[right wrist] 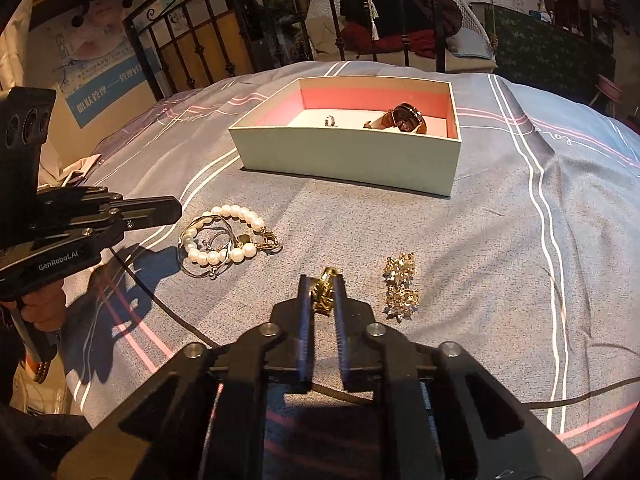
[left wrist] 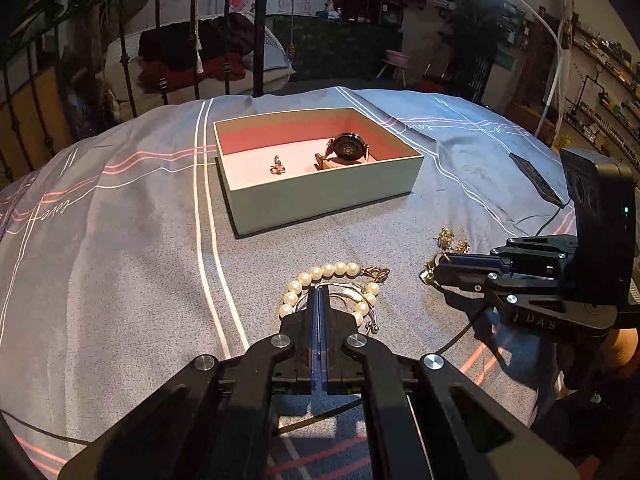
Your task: Organize jewelry
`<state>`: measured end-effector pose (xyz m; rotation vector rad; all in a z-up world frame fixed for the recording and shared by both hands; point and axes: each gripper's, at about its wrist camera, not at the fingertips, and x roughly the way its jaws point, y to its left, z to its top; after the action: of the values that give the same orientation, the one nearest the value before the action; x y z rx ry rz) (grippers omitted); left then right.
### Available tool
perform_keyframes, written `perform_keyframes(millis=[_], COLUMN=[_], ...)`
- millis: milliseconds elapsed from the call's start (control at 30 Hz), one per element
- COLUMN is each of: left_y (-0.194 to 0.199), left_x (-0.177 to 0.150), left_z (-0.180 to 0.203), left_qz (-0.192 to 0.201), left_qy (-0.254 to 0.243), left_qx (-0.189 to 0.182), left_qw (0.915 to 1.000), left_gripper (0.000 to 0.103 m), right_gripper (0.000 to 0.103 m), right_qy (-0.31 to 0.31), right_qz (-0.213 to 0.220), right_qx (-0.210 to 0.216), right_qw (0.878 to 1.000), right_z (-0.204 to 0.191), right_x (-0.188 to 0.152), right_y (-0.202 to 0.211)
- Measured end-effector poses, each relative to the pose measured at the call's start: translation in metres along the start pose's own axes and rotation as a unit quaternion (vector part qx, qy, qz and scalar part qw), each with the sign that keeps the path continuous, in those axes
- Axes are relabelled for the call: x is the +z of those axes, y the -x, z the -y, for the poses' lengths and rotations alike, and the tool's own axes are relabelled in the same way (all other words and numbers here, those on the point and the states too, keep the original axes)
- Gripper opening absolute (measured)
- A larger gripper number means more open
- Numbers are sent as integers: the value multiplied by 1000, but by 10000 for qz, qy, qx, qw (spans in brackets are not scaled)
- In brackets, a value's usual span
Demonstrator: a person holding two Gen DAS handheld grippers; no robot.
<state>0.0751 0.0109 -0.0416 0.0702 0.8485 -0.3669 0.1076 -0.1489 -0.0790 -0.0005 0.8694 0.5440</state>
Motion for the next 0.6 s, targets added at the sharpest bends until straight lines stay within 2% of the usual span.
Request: perform_keyframes(millis=[300,433,500,567,600], left_y=[-3,-8,-9,-10,-9], left_x=[-22,-25,-25,-22,-21], left_z=[3,-5,-10,-14,-15], left_qz=[-191,-318,-333,-291,-255], left_qy=[221,577,851,1165,1288], left_qx=[79,-6,-98,-181,-139], left_qw=[9995,9978,9958,9926,9912], left_gripper=[0,1,13,48,54], right_gripper=[6,6,6,6,6], right_qy=[-78,-175,-174,-176,-172], right_qz=[101,255,268,264,256], right_qx=[73,117,134,156,173], right_qw=[9999,9995,9994,9994,9994], right_z=[2,4,4,3,3], right_x=[-12,-13,-13,-14,-14], right_y=[15,28,29,29,28])
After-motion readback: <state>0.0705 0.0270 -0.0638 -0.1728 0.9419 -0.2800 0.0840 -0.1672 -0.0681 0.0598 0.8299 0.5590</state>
